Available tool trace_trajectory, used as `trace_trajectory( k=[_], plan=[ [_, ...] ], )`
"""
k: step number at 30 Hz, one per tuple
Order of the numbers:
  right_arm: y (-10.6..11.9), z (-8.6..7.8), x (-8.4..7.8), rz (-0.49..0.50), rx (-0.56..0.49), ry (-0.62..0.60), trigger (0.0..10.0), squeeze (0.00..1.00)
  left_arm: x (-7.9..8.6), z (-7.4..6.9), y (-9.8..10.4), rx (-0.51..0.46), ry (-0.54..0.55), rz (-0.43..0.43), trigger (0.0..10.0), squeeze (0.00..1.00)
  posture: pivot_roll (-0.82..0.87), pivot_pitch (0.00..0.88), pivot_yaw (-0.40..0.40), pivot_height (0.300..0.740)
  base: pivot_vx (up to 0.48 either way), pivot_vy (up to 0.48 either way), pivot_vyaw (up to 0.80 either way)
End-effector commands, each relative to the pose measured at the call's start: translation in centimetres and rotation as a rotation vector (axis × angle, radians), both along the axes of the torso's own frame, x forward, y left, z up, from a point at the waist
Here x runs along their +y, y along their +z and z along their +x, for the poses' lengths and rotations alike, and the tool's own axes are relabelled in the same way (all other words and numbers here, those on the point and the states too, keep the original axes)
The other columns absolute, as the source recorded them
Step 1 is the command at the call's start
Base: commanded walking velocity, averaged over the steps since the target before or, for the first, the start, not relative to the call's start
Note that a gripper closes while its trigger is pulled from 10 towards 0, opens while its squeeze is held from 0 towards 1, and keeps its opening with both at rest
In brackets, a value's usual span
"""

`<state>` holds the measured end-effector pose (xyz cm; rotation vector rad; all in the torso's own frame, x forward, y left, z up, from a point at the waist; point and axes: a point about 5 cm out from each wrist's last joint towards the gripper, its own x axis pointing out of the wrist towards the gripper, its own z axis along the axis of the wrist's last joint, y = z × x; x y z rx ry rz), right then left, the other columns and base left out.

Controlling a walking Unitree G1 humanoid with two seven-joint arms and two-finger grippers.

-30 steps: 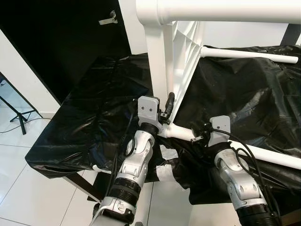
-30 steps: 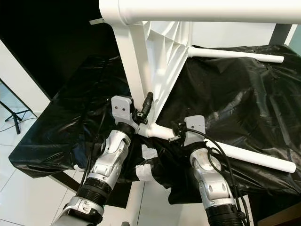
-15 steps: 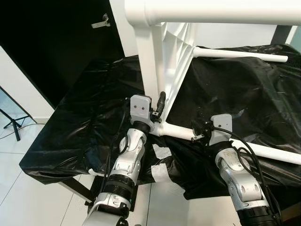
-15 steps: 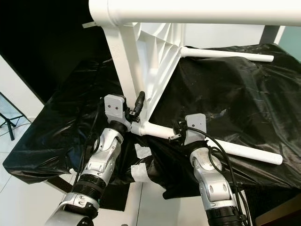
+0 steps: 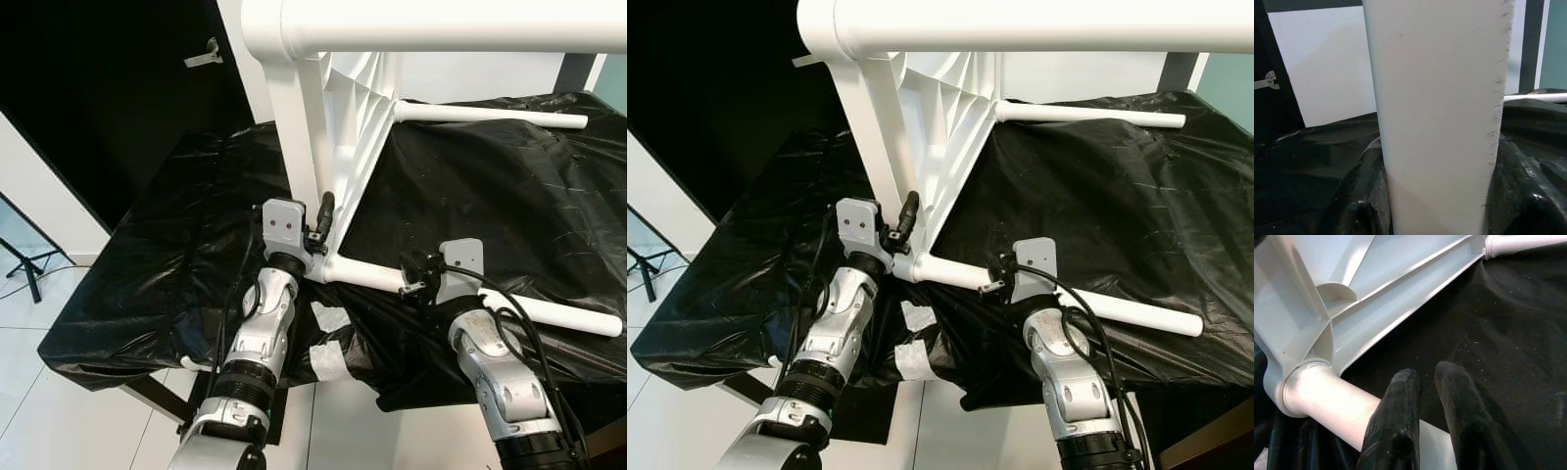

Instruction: Building children table

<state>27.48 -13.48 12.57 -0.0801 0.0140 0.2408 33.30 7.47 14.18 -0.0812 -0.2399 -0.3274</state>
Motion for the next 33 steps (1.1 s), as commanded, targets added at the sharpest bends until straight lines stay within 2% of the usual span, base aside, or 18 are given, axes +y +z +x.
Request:
trace_trajectory(
  k=[1,2,6,9,11,18,24,26,27,28,33],
  plan=[
    [0.2,0.1,0.3,0.009,0.004,0.002,10.0,0.0,2.5,-0.6,-5.2,0.257,0.233,0.028,6.2,0.0,0.07,0.0,0.125,0.74,0.0,0.0,0.0],
    [0.2,0.1,0.3,0.009,0.005,0.004,10.0,0.0,2.1,-0.7,-5.1,0.253,0.209,0.023,10.0,0.0,0.07,0.0,0.125,0.74,0.0,0.0,0.0],
    [0.2,0.1,0.4,0.007,0.007,0.008,10.0,0.0,1.3,-0.6,-4.9,0.259,0.17,-0.007,10.0,0.0,0.07,0.0,0.126,0.74,0.0,0.0,0.0],
    [0.1,0.0,0.5,0.016,0.011,0.009,10.0,0.0,0.3,-0.4,-4.7,0.328,0.081,-0.166,10.0,0.0,0.06,0.0,0.131,0.74,0.0,0.0,0.0],
    [0.1,0.0,0.5,0.019,0.012,0.01,10.0,0.0,0.1,-0.3,-4.9,0.378,0.053,-0.233,10.0,0.0,0.06,0.0,0.132,0.74,0.0,0.0,0.0],
    [0.4,-0.1,0.8,0.031,0.013,0.023,10.0,0.0,1.7,0.6,-5.5,0.454,0.118,-0.312,10.0,0.0,0.06,0.0,0.134,0.74,0.0,0.0,0.0],
    [0.5,-0.2,1.0,0.036,0.011,0.032,10.0,0.0,2.7,0.9,-5.1,0.412,0.143,-0.26,10.0,0.0,0.07,0.0,0.132,0.74,0.0,0.0,0.0],
    [0.5,-0.2,0.9,0.037,0.013,0.032,10.0,0.0,3.2,0.8,-4.4,0.33,0.153,-0.199,10.0,0.0,0.07,0.0,0.13,0.74,0.0,0.0,0.0],
    [0.5,-0.2,0.9,0.037,0.013,0.032,10.0,0.0,3.2,0.8,-4.4,0.33,0.153,-0.199,10.0,0.0,0.07,0.0,0.13,0.74,0.0,0.0,0.0],
    [0.5,-0.3,0.8,0.038,0.015,0.031,10.0,0.0,3.4,0.4,-3.8,0.261,0.152,-0.165,10.0,0.0,0.07,0.0,0.129,0.74,0.0,0.0,0.0],
    [0.5,-0.3,0.7,0.04,0.018,0.03,10.0,0.0,3.5,-0.2,-3.3,0.195,0.152,-0.151,10.0,0.0,0.08,0.0,0.126,0.74,0.0,0.0,0.0]
  ],
)
